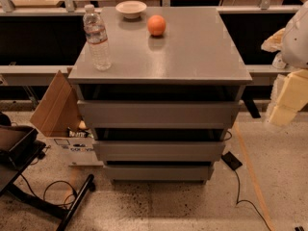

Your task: Open bottom drawer

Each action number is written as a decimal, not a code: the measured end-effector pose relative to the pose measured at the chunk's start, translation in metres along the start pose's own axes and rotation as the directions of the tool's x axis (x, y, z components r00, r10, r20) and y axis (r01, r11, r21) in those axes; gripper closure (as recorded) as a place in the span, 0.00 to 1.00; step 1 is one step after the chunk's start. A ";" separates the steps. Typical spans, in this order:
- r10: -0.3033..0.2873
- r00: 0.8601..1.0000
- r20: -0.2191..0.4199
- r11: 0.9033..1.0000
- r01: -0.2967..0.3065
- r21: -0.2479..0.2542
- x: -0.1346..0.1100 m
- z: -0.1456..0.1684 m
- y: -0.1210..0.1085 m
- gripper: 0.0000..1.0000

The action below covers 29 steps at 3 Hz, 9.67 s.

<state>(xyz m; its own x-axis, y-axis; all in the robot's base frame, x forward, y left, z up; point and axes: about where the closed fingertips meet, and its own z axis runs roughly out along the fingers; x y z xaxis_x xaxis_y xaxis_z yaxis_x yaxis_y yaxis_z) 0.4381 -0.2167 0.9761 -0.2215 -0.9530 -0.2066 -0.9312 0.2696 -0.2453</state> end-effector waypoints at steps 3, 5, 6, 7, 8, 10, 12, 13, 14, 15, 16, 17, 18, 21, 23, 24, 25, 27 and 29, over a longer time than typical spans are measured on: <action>0.006 1.000 -0.001 1.000 -0.006 0.023 0.010 0.077 0.029 0.00; 0.043 0.998 -0.042 0.999 -0.042 0.013 0.058 0.212 0.086 0.00; 0.063 0.997 -0.047 0.996 -0.060 0.063 0.065 0.273 0.077 0.00; 0.077 0.997 -0.023 0.989 -0.074 0.128 0.061 0.275 0.061 0.00; 0.075 0.997 -0.024 0.990 -0.071 0.124 0.061 0.275 0.062 0.00; 0.048 0.997 -0.063 0.997 -0.044 0.062 0.056 0.388 0.077 0.00; -0.007 0.999 -0.044 0.998 0.010 0.066 0.054 0.503 0.056 0.00; -0.039 0.998 -0.051 0.997 0.042 0.060 0.058 0.514 0.059 0.00; -0.037 0.998 -0.051 0.997 0.040 0.060 0.057 0.514 0.059 0.00; -0.041 0.998 -0.038 0.999 0.042 0.032 0.054 0.539 0.068 0.00; -0.071 0.997 -0.013 0.997 0.071 -0.008 0.044 0.588 0.078 0.00; -0.093 0.996 0.015 0.994 0.094 -0.056 0.035 0.659 0.084 0.00; -0.105 0.994 0.017 0.992 0.106 -0.074 0.030 0.699 0.082 0.00; -0.147 0.987 -0.057 0.987 0.142 -0.080 0.032 0.774 0.060 0.00; -0.124 0.991 -0.060 0.991 0.121 -0.050 0.031 0.803 0.052 0.00; -0.113 0.992 -0.057 0.993 0.111 -0.035 0.028 0.814 0.050 0.00; -0.115 0.992 -0.060 0.993 0.114 -0.014 0.023 0.821 0.042 0.00; -0.125 0.989 -0.075 0.992 0.125 0.001 0.009 0.836 0.035 0.49; -0.125 0.989 -0.084 0.992 0.125 -0.001 0.008 0.829 0.040 0.95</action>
Offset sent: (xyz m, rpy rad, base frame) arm 0.0048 0.0253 -0.0865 -0.0665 -0.0487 -0.0374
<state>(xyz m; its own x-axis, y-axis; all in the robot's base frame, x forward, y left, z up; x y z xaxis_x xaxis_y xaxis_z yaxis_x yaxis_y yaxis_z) 0.6393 -0.0986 0.1795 -0.1270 -0.9874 -0.0945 -0.9518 0.1481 -0.2687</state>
